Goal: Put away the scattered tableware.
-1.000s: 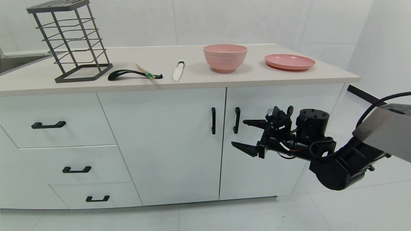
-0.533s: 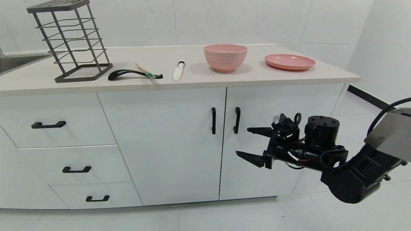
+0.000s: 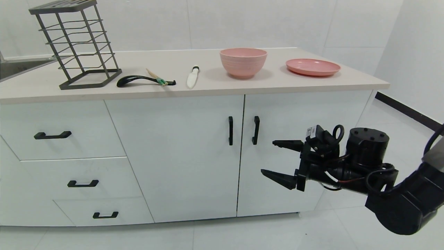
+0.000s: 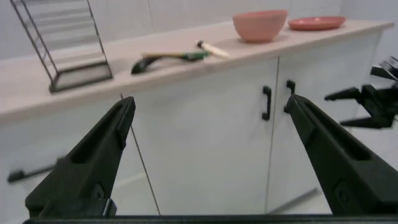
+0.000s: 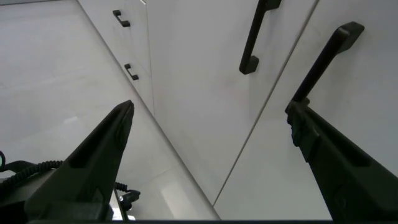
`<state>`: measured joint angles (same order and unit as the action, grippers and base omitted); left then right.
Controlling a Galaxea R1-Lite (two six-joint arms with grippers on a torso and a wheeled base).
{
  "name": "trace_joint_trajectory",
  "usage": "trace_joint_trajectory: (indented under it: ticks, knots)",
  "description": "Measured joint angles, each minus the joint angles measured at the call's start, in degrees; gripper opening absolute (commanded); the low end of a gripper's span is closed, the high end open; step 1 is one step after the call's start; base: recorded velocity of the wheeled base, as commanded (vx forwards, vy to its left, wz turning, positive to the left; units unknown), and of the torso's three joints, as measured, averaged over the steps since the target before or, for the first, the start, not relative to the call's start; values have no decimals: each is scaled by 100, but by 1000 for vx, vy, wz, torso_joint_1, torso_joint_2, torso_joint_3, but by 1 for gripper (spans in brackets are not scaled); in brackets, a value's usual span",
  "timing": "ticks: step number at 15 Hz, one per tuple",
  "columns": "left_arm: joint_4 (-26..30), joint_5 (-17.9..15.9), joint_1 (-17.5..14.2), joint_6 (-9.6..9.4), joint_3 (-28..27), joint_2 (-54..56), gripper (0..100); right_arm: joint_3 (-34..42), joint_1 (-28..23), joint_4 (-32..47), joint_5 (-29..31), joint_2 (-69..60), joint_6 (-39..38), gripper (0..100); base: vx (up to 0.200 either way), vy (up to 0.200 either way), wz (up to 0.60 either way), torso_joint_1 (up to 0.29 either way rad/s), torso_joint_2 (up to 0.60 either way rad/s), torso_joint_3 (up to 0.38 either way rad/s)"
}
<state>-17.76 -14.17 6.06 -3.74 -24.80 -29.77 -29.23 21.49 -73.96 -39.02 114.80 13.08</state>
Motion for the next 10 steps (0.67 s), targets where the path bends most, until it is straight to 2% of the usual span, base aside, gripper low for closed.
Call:
trace_joint_trajectory:
  ticks: [4,6,10]
  knots:
    - [-1785,-45,9,-373,-496,-1637,100,107,2,-2,-6,-190,9,100,0,0,0,0,0,0]
    - [-2374,-178,17,-473,-731,-2433,100,123,2,-2,-11,-223,9,100,0,0,0,0,0,0]
    - [-2570,-1602,5,-263,-885,-3558,100,134,0,-2,-12,-258,7,100,0,0,0,0,0,0]
